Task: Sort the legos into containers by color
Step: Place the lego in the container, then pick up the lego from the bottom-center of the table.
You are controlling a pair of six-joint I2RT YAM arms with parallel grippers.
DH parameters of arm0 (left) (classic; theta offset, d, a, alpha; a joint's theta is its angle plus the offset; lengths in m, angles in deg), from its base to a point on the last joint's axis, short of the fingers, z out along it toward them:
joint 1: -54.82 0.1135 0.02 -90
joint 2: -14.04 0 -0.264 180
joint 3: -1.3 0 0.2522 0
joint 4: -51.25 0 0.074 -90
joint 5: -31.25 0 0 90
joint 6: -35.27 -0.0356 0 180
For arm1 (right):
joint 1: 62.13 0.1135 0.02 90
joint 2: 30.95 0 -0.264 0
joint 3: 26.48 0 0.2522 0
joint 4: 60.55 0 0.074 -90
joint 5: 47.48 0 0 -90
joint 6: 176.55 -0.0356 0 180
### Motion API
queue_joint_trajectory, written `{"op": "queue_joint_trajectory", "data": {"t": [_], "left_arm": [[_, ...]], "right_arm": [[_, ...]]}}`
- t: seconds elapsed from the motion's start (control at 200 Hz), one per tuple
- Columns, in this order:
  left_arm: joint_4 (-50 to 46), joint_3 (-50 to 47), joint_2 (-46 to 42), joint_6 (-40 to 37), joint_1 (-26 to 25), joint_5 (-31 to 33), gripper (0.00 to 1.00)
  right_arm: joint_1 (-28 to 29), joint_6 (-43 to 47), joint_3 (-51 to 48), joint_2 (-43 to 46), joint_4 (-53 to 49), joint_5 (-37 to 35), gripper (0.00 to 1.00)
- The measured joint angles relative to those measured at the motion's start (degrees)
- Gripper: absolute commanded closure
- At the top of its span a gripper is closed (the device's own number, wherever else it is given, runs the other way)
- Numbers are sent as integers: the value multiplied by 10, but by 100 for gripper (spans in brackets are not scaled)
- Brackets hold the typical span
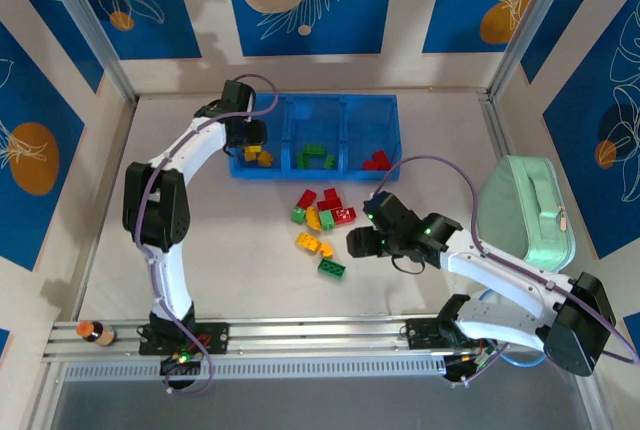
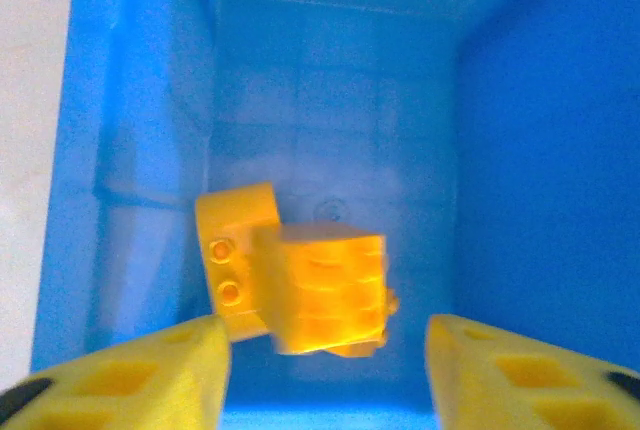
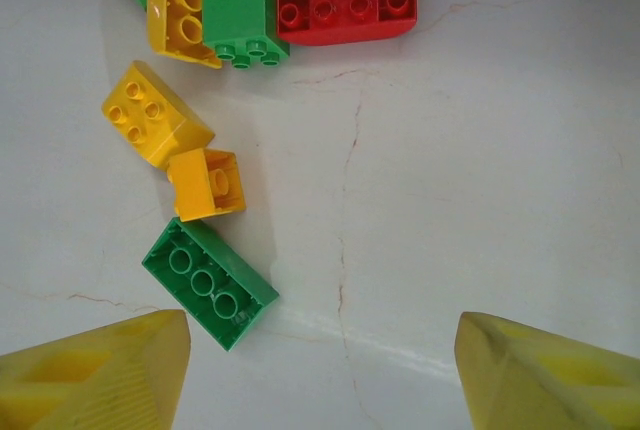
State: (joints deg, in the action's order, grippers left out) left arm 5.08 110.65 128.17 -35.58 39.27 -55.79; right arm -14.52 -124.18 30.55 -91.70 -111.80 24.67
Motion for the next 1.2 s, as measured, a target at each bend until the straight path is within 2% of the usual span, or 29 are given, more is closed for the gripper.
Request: {"op": "queue_joint_trajectory", "data": {"t": [0.15,0.32,0.57,0.805,1.046,1.201], "left_arm": [[3,-21,-30,2,0,-7,37],[17,-101,-137,4,-3,-15,36],[72,-248,-320,29,-18,-28,36],[88,-400,-447,59,-25,-32,36],[79,-477,-549,75,-33,-33,36],[77,-505,-572,76,-34,-34,36]], "right_arm": [[12,2,0,0,-3,-2,23],[42,19,2,-23,-2,0,19],[98,60,52,-144,-9,1,18],[130,90,100,-260,-11,-4,20],[131,121,134,-343,-14,-15,28],[133,131,155,-373,-20,-16,49]]}}
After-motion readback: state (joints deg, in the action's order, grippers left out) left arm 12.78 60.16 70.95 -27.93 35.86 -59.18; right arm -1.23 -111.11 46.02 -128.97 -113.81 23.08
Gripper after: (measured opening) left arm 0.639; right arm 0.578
